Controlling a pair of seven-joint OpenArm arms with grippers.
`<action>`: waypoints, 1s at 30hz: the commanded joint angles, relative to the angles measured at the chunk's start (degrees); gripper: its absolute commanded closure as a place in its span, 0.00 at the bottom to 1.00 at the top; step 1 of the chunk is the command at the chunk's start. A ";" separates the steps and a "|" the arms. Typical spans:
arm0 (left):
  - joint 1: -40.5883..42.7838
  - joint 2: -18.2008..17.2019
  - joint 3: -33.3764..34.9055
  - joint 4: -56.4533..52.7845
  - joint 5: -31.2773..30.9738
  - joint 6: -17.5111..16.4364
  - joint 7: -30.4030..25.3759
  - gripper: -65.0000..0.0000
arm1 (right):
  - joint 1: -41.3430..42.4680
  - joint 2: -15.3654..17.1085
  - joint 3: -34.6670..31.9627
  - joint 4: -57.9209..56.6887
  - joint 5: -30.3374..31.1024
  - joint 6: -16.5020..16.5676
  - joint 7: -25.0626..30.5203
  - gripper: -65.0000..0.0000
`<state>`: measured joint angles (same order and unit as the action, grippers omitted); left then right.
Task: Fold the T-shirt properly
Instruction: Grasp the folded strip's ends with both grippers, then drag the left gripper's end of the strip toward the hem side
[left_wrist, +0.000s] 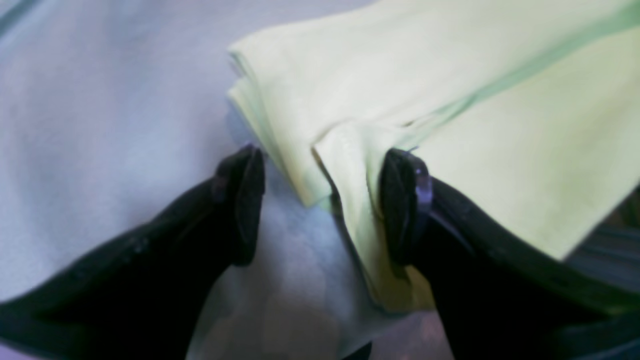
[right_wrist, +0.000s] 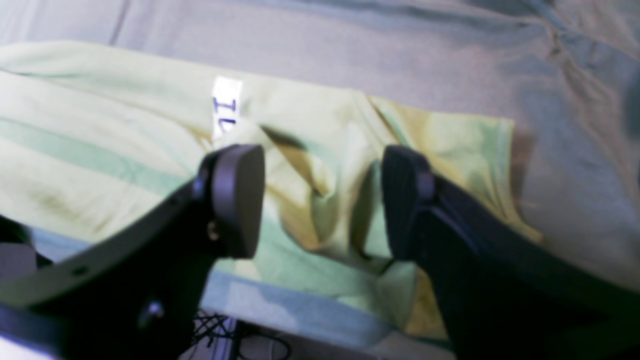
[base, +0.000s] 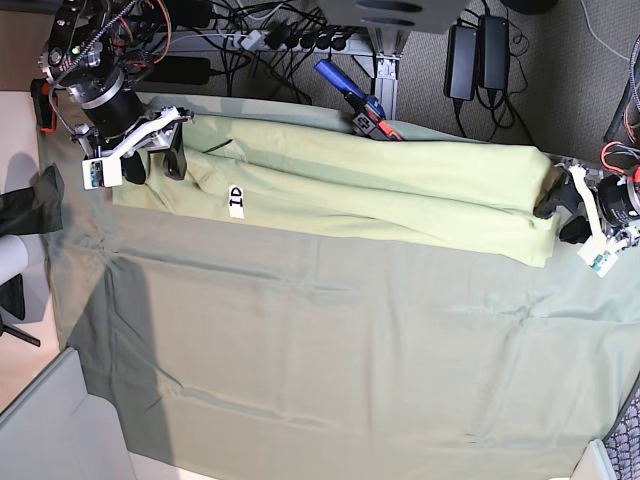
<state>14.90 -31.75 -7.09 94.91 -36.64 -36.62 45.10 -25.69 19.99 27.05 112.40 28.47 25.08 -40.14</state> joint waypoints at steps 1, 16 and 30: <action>-0.61 -0.94 -0.55 0.70 -0.50 1.03 -1.20 0.39 | 0.28 0.76 0.59 0.85 0.50 1.01 1.29 0.43; 1.49 5.29 -0.52 0.63 -2.71 4.87 0.61 0.39 | 0.28 0.79 0.59 0.85 1.11 1.01 1.27 0.43; 1.60 11.17 -0.37 -1.33 -4.72 6.21 0.76 0.39 | 0.28 0.76 0.59 0.85 1.11 1.03 1.25 0.43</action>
<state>16.49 -20.49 -7.57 93.34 -41.58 -30.44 44.84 -25.69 19.99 27.05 112.40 28.75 25.08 -40.14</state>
